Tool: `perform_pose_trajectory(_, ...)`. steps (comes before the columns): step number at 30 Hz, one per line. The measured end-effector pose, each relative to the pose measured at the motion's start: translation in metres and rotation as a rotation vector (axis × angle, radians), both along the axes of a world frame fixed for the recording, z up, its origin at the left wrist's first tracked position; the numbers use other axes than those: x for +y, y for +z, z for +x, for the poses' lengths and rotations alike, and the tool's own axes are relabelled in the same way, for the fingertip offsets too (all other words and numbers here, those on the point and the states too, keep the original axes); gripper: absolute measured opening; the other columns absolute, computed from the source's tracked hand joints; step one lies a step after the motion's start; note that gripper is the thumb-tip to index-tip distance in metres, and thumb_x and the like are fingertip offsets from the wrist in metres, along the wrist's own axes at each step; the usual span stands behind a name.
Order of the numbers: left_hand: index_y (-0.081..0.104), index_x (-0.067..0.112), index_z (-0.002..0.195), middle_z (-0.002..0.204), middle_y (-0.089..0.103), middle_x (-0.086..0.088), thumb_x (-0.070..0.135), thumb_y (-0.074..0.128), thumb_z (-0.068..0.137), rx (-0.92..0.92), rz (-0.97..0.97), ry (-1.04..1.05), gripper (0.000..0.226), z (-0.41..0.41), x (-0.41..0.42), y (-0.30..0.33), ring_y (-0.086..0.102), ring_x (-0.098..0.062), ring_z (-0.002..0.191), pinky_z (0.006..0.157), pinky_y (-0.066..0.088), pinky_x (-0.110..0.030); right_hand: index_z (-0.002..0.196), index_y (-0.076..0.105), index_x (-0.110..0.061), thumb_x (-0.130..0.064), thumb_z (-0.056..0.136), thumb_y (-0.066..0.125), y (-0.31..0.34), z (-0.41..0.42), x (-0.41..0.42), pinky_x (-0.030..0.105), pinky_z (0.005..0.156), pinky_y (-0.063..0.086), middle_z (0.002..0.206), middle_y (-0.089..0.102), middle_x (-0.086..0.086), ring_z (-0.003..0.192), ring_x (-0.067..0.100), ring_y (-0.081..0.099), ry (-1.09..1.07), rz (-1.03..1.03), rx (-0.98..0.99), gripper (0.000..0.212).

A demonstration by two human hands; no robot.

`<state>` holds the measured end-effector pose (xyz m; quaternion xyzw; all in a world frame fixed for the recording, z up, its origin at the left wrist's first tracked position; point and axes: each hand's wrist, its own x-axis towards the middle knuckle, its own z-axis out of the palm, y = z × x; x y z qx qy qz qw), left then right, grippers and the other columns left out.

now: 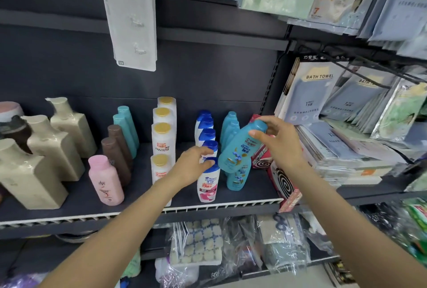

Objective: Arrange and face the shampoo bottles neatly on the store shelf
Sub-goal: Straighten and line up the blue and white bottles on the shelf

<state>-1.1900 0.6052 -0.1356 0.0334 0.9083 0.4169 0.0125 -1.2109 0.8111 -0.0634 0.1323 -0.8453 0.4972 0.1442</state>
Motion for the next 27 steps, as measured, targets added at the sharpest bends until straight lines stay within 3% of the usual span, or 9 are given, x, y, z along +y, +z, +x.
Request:
perform_pose_trajectory(4,0.046,0.015,0.138,0.139,0.047,-0.005,0.024,0.06,0.091,0.034,-0.165,-0.116,0.05,-0.009,0.006,-0.007,0.047,-0.022,0.124,0.101,0.036,-0.027,0.096,0.065,-0.016,-0.013,0.079,0.073,-0.004,-0.004,0.008,0.021,0.076,0.052,0.092,0.068,-0.004,0.084,0.009,0.064,-0.034,-0.051,-0.018,0.019)
perform_pose_trajectory(10,0.059,0.017,0.127,0.129,0.057,-0.007,0.015,0.062,0.089,0.046,-0.291,-0.125,0.037,-0.018,0.009,-0.012,0.053,-0.023,0.115,0.098,0.044,-0.035,0.097,0.064,-0.018,-0.016,0.08,0.073,-0.015,-0.008,0.019,0.026,0.079,0.052,0.09,0.066,-0.007,0.086,0.013,0.064,-0.087,-0.077,-0.032,0.02)
perform_pose_trajectory(18,0.061,0.018,0.121,0.126,0.059,-0.004,0.012,0.065,0.087,0.008,-0.344,-0.136,0.035,-0.026,0.01,-0.008,0.052,-0.023,0.115,0.097,0.045,-0.041,0.099,0.065,-0.014,-0.013,0.08,0.072,-0.05,-0.014,0.021,0.007,0.069,0.044,0.093,0.065,-0.007,0.081,0.001,0.059,0.021,0.15,-0.112,0.021)
perform_pose_trajectory(20,0.061,0.017,0.119,0.125,0.06,-0.004,0.011,0.065,0.086,-0.003,-0.345,-0.149,0.034,-0.028,0.011,-0.007,0.052,-0.023,0.115,0.097,0.046,-0.042,0.108,0.065,-0.01,-0.014,0.08,0.072,-0.062,-0.016,0.018,0.009,0.075,0.045,0.1,0.066,-0.003,0.087,0.006,0.061,0.052,0.223,-0.149,0.028)
perform_pose_trajectory(23,0.06,0.016,0.117,0.124,0.061,-0.003,0.01,0.066,0.085,-0.011,-0.358,-0.164,0.033,-0.031,0.012,-0.006,0.052,-0.023,0.116,0.097,0.046,-0.042,0.116,0.063,-0.008,-0.014,0.081,0.072,-0.077,-0.02,0.014,0.024,0.084,0.048,0.109,0.065,0.003,0.095,0.014,0.06,0.063,0.335,-0.183,0.037)
perform_pose_trajectory(27,0.059,0.016,0.119,0.126,0.059,-0.004,0.012,0.065,0.086,-0.009,-0.371,-0.162,0.033,-0.033,0.013,-0.007,0.051,-0.022,0.117,0.097,0.046,-0.04,0.121,0.062,-0.007,-0.012,0.082,0.071,-0.088,-0.024,0.012,0.012,0.075,0.034,0.113,0.062,0.01,0.09,0.012,0.053,0.084,0.411,-0.217,0.041)
